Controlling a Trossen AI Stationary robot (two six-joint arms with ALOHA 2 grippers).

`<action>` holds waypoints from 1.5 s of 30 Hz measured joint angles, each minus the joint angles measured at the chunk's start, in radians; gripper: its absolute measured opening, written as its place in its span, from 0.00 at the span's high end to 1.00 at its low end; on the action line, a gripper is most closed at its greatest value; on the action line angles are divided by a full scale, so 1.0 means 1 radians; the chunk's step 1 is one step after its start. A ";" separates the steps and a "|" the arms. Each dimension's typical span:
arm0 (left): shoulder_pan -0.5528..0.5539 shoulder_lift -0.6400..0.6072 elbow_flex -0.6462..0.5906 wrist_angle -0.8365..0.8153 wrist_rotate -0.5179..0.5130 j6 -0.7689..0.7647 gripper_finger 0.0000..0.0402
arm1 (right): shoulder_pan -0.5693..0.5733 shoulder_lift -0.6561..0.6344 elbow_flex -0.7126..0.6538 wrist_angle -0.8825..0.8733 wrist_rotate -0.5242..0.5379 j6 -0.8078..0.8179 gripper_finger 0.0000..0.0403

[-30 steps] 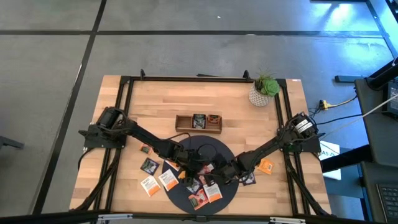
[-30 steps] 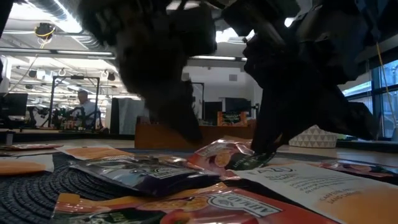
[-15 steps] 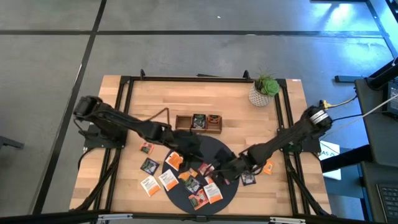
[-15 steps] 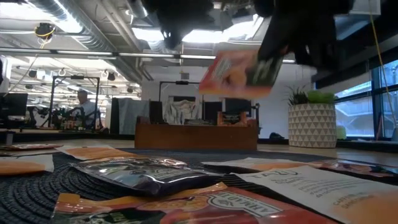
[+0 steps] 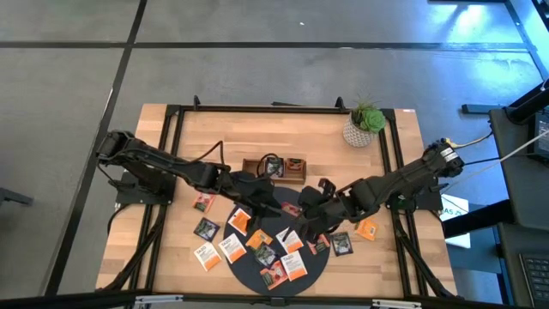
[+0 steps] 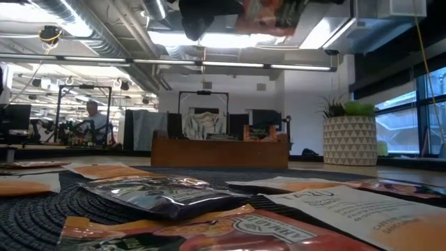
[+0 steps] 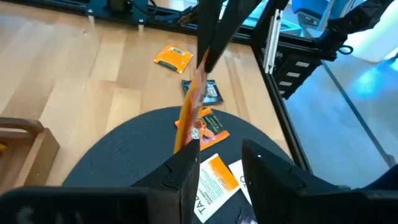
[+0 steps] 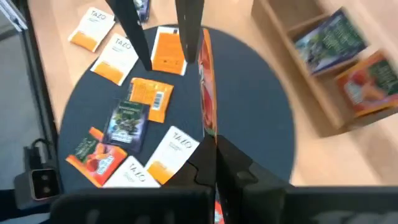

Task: Pick & Place Tea
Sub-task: Put the orange tea bag into the right of the wooden organizer

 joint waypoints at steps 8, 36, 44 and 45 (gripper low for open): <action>0.000 0.000 0.000 0.012 -0.024 -0.028 0.71 | -0.017 0.000 0.020 0.004 -0.075 -0.039 0.99; 0.000 0.000 0.000 0.014 -0.012 0.008 0.94 | -0.025 0.000 0.019 0.077 -0.113 -0.052 0.98; 0.000 0.000 0.000 0.014 0.008 0.008 0.96 | -0.025 -0.015 0.019 0.020 -0.141 -0.016 0.86; 0.000 -0.003 -0.001 0.013 0.020 0.008 0.97 | -0.024 -0.028 0.019 -0.007 -0.138 0.004 0.82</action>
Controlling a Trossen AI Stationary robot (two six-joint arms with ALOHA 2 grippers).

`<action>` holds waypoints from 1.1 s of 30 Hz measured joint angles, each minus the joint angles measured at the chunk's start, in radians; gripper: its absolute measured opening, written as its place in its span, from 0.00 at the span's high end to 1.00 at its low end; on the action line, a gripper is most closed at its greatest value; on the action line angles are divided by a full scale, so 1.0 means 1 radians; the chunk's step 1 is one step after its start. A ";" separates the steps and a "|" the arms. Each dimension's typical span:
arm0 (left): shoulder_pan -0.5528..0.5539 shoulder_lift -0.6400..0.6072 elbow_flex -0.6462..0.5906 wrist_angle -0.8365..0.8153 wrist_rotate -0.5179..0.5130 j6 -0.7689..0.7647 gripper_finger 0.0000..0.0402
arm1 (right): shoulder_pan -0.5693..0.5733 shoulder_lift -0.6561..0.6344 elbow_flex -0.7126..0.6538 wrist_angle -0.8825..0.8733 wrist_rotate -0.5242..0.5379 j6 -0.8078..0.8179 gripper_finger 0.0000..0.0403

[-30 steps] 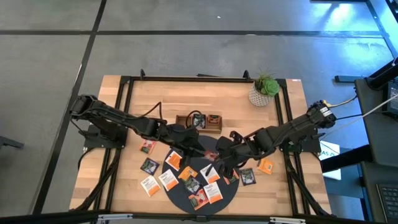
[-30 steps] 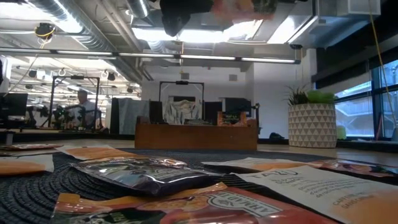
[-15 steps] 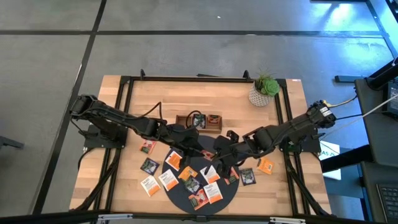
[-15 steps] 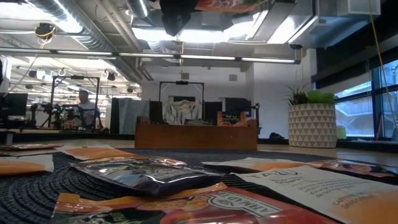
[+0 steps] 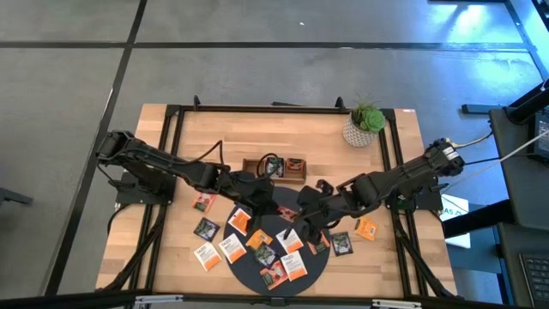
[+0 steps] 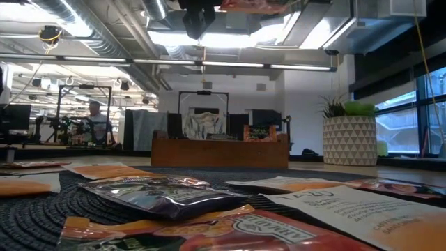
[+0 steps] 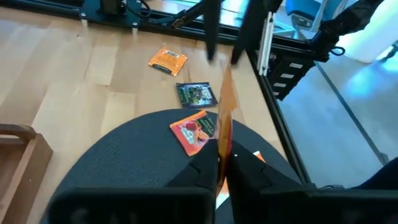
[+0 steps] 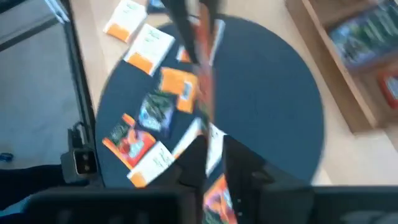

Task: Pick & Place Tea
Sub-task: Put the orange tea bag into the right of the wooden organizer

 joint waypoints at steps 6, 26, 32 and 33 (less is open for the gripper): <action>-0.001 -0.087 -0.121 0.183 -0.028 -0.057 0.97 | 0.104 -0.099 -0.001 -0.162 0.326 0.107 0.68; -0.034 -0.082 -0.352 0.966 -0.191 0.016 0.97 | 0.140 -0.097 -0.008 0.221 0.493 -0.206 0.64; -0.034 -0.082 -0.352 0.981 -0.190 0.039 0.97 | 0.115 -0.097 -0.008 0.262 0.512 -0.190 0.64; -0.034 -0.082 -0.352 0.982 -0.191 0.042 0.97 | 0.112 -0.097 -0.008 0.266 0.512 -0.190 0.64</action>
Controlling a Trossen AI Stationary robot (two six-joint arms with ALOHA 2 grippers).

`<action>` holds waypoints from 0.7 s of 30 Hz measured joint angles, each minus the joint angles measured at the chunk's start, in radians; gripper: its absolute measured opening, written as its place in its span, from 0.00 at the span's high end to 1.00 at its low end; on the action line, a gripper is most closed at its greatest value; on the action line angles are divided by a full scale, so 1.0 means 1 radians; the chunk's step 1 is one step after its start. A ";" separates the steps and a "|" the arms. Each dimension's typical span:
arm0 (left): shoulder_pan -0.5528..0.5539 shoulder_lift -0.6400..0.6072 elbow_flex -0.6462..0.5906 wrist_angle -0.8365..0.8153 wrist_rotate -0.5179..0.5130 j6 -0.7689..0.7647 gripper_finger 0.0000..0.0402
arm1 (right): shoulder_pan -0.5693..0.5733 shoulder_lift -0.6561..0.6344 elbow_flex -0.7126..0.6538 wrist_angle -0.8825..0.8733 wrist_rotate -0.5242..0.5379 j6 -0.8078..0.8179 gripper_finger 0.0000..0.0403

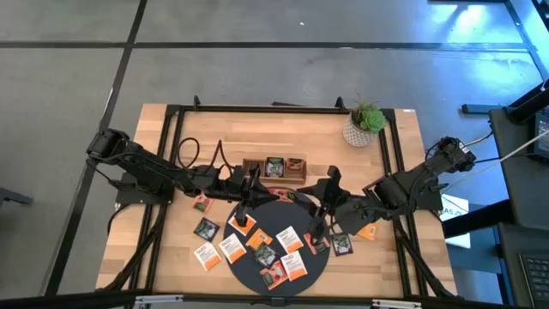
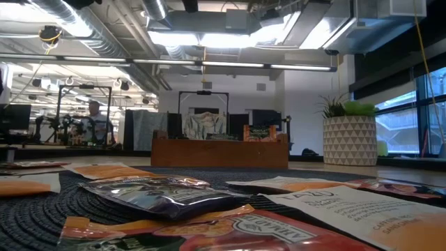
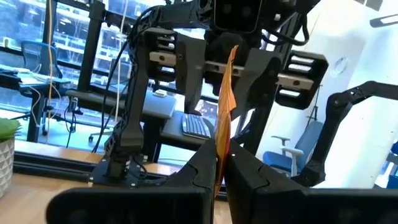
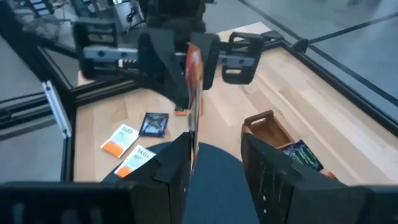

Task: Pick & Place Tea
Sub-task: Put the orange tea bag into the right of the wooden organizer

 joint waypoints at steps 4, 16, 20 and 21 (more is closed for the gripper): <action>0.000 0.000 0.000 0.007 0.000 0.003 0.97 | -0.007 0.002 0.000 0.024 -0.001 -0.001 0.65; 0.000 0.000 0.000 0.024 -0.052 0.011 0.94 | -0.012 0.003 0.000 0.038 0.000 -0.001 0.98; 0.000 0.000 0.000 0.023 -0.052 0.014 0.91 | -0.017 0.003 0.000 0.038 0.007 0.001 0.97; 0.000 0.000 0.000 0.022 -0.052 0.014 0.90 | -0.018 0.003 0.000 0.038 0.007 0.001 0.97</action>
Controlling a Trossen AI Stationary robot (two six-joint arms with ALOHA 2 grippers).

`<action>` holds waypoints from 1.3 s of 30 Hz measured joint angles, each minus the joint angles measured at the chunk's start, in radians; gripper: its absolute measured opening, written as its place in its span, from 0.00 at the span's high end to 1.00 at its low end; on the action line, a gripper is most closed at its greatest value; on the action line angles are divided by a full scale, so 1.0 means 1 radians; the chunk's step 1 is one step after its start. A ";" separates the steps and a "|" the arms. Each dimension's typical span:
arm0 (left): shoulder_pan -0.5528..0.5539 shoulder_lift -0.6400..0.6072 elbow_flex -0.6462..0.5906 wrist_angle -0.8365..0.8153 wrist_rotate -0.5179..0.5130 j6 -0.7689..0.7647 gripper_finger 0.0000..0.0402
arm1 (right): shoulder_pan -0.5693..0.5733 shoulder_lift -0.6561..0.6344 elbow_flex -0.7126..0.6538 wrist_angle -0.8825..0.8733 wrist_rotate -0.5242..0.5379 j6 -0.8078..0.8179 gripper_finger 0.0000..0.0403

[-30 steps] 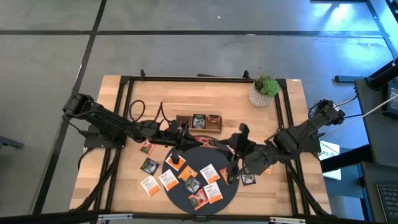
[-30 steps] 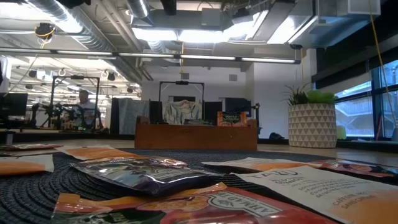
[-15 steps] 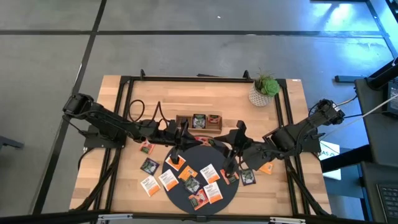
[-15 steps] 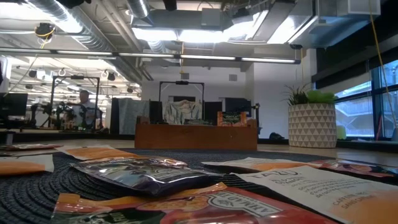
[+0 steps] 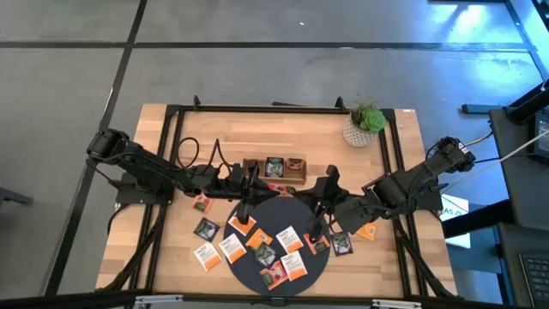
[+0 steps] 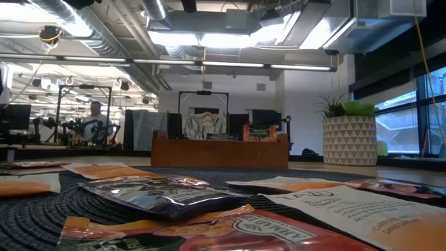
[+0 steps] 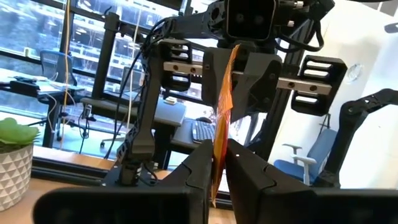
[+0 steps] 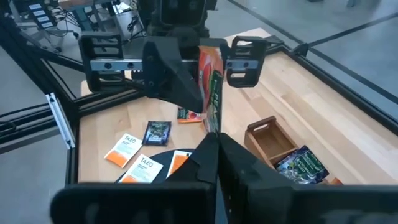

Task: Pick & Place Tea
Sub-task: Put the orange tea bag into the right of the wooden organizer

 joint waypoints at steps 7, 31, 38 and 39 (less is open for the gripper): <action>0.000 -0.024 0.000 -0.096 0.031 -0.002 0.76 | -0.020 -0.020 0.000 -0.078 -0.001 0.026 0.99; -0.077 -0.164 0.000 -0.793 0.049 -0.326 0.66 | -0.499 0.273 0.000 -0.448 -0.532 -0.492 1.00; -0.128 -0.164 0.000 -0.796 -0.046 -0.336 0.67 | -0.558 0.353 0.000 -0.443 -0.519 -0.570 0.99; -0.133 -0.164 0.000 -0.796 -0.055 -0.340 0.67 | -0.564 0.360 0.000 -0.443 -0.516 -0.575 0.99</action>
